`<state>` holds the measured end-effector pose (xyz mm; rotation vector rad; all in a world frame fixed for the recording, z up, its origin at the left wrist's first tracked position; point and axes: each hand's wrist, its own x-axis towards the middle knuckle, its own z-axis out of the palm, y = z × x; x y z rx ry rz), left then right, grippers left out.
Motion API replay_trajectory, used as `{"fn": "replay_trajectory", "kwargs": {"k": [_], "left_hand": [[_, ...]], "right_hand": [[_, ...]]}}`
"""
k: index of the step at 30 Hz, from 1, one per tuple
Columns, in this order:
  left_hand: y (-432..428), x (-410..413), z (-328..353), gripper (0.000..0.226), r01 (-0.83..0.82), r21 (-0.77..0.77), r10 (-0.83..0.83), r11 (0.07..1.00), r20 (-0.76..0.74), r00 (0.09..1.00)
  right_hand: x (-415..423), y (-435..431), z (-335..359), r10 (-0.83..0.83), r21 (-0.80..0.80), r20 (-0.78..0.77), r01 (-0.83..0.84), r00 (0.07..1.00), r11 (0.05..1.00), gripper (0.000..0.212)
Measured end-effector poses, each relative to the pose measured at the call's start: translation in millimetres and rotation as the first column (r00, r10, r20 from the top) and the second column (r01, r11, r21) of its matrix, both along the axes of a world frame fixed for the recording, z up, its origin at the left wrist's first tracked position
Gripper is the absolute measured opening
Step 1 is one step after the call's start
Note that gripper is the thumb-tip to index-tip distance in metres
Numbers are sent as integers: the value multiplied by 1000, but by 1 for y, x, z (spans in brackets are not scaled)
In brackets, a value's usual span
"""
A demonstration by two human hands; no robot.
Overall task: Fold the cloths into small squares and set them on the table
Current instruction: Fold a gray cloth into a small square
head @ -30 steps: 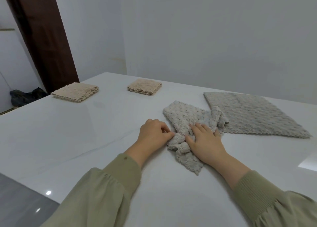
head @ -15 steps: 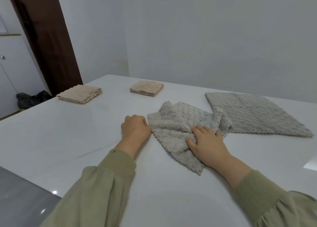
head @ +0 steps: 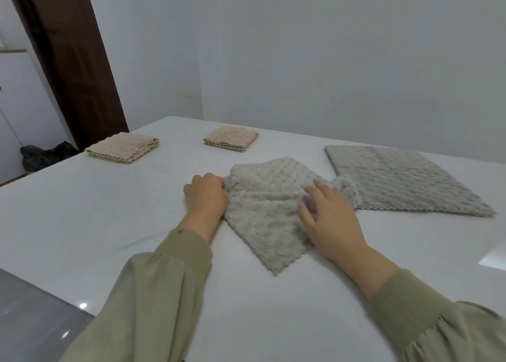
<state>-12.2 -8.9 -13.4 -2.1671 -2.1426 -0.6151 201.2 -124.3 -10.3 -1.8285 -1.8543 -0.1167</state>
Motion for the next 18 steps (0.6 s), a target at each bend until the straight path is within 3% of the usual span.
{"fn": "replay_trajectory", "kwargs": {"k": [2, 4, 8, 10, 14, 16, 18], "left_hand": [[2, -12, -1, 28, -40, 4, 40, 999, 11, 999], [-4, -13, 2, 31, -13, 54, 12, 998, 26, 1000], [-42, 20, 11, 40, 301, 97, -311, 949, 109, 944], [-61, 42, 7, 50, 428, -38, -427, 903, 27, 904], [-66, 49, -3, 67, 425, -365, -500, 828, -142, 854], [-54, 37, -1, 62, 463, -405, -543, 788, -105, 833], [-43, 21, 3, 51, 551, -393, -587, 736, 34, 809]], "right_hand": [[5, 3, -2, -28, 106, -1, 28, 1000, 994, 30], [10, 7, -6, -65, 86, 40, 62, 997, 994, 24], [15, 11, -12, -59, -108, 127, 73, 990, 991, 33], [16, 9, -12, -49, -113, 167, 68, 985, 991, 34], [8, 0, 5, -85, -58, 315, 109, 945, 992, 40], [4, -4, 12, -54, -92, 234, 77, 971, 993, 47], [2, -9, 13, 51, -112, 33, -47, 998, 993, 48]]}}
